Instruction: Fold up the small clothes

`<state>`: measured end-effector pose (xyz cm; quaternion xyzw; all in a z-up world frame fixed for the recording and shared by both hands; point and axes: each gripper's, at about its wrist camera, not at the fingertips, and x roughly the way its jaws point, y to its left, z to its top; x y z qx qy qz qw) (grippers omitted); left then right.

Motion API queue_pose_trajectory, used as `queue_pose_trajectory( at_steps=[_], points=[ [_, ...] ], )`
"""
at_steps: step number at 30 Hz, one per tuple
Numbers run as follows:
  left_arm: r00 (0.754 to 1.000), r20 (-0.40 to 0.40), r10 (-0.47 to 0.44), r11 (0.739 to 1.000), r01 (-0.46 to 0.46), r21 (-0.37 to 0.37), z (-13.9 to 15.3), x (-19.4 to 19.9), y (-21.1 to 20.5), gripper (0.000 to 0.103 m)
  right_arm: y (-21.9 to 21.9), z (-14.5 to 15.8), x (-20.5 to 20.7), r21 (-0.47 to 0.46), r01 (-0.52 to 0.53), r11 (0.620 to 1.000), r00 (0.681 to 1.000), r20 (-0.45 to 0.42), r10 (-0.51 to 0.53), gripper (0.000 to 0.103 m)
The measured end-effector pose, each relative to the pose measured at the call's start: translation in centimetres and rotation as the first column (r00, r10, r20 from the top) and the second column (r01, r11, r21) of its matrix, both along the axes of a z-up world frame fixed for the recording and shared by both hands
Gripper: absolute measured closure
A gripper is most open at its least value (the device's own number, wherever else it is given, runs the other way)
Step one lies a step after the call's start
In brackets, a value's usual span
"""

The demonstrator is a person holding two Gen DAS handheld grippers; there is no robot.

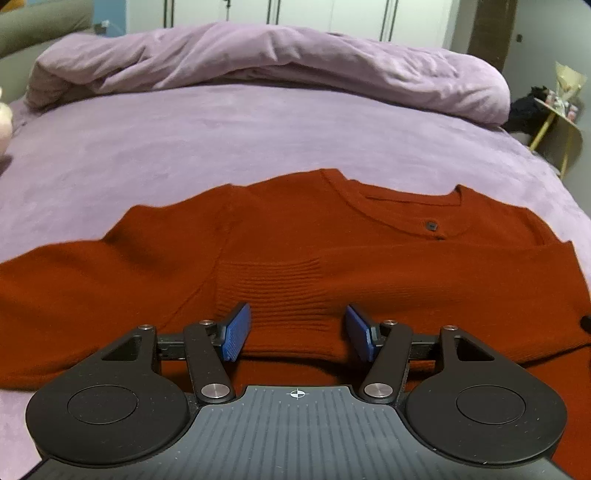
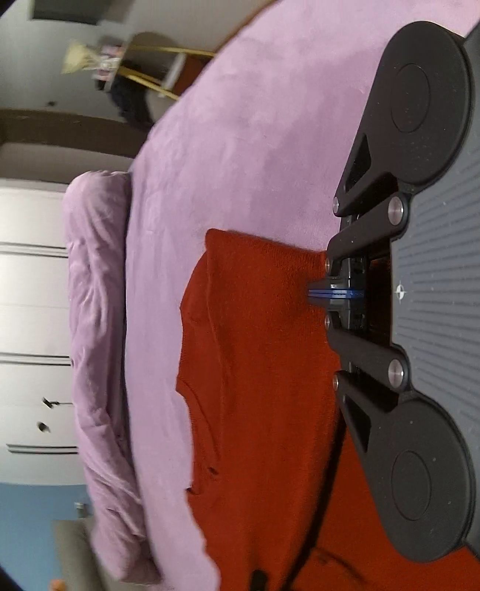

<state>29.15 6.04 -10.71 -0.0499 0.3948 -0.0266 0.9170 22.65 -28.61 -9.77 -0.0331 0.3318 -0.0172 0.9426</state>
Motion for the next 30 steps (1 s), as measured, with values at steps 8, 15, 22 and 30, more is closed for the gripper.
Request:
queue_pose_trajectory(
  at_steps=[8,15,22,30],
  points=[
    [1.000,-0.011,0.012,0.999,-0.011,0.044,-0.7,0.1,1.0,0.025,0.6,-0.2,0.5,-0.066,0.009,0.998,1.000,-0.006,-0.010,0.103],
    [1.000,-0.015,0.023,0.999,-0.022,0.047,-0.7,0.4,1.2,0.025,1.3,1.3,-0.2,-0.056,0.002,0.998,1.000,-0.026,-0.003,0.103],
    [1.000,-0.011,0.024,0.996,-0.023,0.081,-1.1,1.2,0.8,0.024,3.2,1.5,-2.0,-0.049,-0.029,0.998,0.999,-0.046,0.027,0.085],
    [0.998,-0.035,0.061,0.993,-0.057,0.104,-0.7,1.7,1.3,0.014,2.9,2.1,-2.9,0.022,0.002,1.000,0.998,-0.055,-0.001,0.085]
  ],
)
